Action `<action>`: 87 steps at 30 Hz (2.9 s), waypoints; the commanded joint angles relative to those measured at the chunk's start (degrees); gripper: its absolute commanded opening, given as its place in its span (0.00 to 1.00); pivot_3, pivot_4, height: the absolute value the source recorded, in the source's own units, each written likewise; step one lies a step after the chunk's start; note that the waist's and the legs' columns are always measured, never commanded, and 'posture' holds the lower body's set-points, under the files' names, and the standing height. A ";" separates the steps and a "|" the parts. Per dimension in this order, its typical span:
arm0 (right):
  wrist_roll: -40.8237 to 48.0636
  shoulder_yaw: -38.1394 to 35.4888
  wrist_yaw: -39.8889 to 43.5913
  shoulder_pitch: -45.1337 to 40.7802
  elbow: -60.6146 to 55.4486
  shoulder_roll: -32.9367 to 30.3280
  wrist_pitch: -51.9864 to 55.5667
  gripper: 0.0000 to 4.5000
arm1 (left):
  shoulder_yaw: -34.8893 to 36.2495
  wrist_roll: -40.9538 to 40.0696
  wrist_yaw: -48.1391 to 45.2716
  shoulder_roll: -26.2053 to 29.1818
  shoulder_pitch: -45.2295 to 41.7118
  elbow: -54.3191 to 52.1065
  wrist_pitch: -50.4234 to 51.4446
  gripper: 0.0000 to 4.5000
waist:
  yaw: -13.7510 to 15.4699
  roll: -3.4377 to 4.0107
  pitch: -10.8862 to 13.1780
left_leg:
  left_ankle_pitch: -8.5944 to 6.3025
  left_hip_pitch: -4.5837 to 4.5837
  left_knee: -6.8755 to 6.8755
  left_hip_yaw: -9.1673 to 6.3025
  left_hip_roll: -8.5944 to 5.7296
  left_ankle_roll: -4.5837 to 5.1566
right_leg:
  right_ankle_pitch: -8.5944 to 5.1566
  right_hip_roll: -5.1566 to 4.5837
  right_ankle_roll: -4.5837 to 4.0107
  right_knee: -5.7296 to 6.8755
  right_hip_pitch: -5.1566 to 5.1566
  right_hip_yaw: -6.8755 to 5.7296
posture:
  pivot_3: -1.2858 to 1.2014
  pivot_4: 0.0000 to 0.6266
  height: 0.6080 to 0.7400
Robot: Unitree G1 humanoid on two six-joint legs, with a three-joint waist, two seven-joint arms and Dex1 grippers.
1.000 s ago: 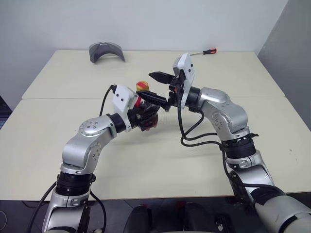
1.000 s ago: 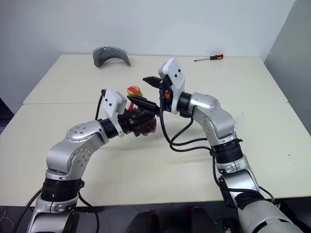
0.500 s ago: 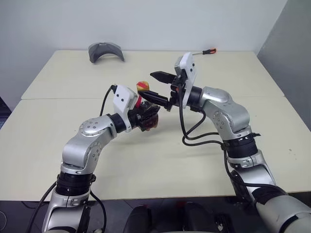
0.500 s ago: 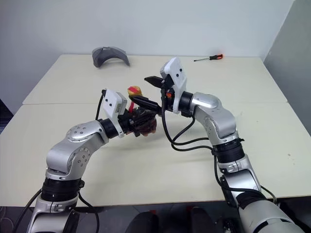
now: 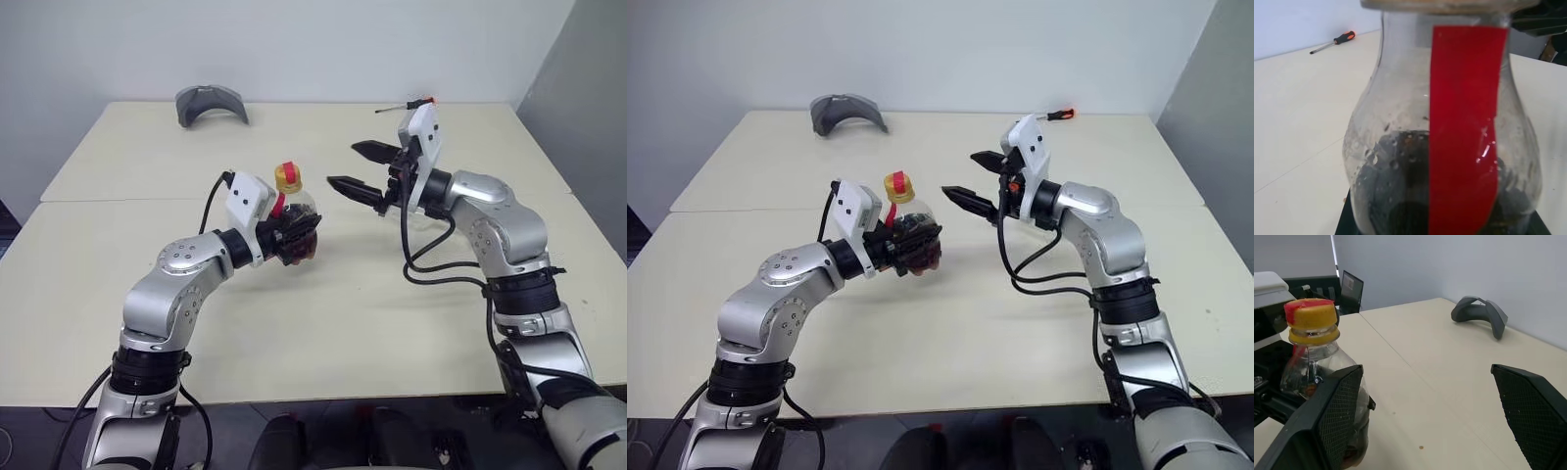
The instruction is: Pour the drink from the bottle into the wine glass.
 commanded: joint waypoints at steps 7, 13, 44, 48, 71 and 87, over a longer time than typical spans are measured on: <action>4.71 -1.13 2.61 0.04 -4.64 0.80 3.03 0.99 | 0.51 -0.07 -0.75 0.15 -1.36 -1.39 -1.43 0.32 | 0.07 0.00 0.00 | 0.01 -0.01 0.01 0.00 0.00 -0.01 | 0.00 0.00 0.00 0.00 0.00 0.00 | 0.52 0.24 1.00; 8.35 -1.00 2.58 -0.65 -6.65 3.26 7.13 0.99 | 0.43 -0.19 -0.78 0.15 -0.88 -1.93 -1.30 0.32 | 0.08 0.00 0.00 | 0.00 -0.01 0.01 -0.01 0.00 0.00 | 0.00 0.00 0.00 0.00 0.00 0.00 | 0.52 0.24 1.00; 7.60 0.56 1.10 -4.75 -3.07 10.77 5.46 0.49 | 0.31 -0.91 -0.38 0.00 -0.38 -3.37 -0.57 0.32 | 0.07 0.00 0.00 | 0.01 0.00 0.01 -0.01 -0.01 -0.01 | 0.00 -0.01 0.00 0.00 0.00 0.00 | 0.52 0.24 1.00; 7.63 0.61 1.24 -4.53 -3.35 10.49 5.39 0.25 | 0.09 -0.85 -0.44 -0.05 -0.53 -3.23 -0.66 0.32 | 0.07 0.00 0.00 | 0.00 0.00 0.01 -0.01 -0.01 -0.01 | 0.00 -0.01 0.00 0.00 0.00 -0.01 | 0.52 0.24 1.00; 11.98 -1.10 11.17 -8.64 -2.11 4.45 8.61 0.25 | -0.32 -1.86 -11.07 5.74 5.39 -5.96 -6.51 0.32 | 0.06 0.04 0.02 | -0.02 0.00 -0.01 -0.02 0.00 0.03 | 0.00 -0.01 0.00 -0.02 0.00 -0.01 | 0.52 0.24 1.00; 10.05 -0.99 11.65 -8.72 -1.34 3.51 7.29 0.25 | -0.14 -2.85 -10.78 5.47 5.74 -6.76 -6.12 0.32 | 0.07 0.04 0.02 | -0.08 0.00 0.00 -0.02 -0.01 0.15 | 0.00 -0.01 0.00 -0.01 0.00 -0.01 | 0.52 0.24 1.00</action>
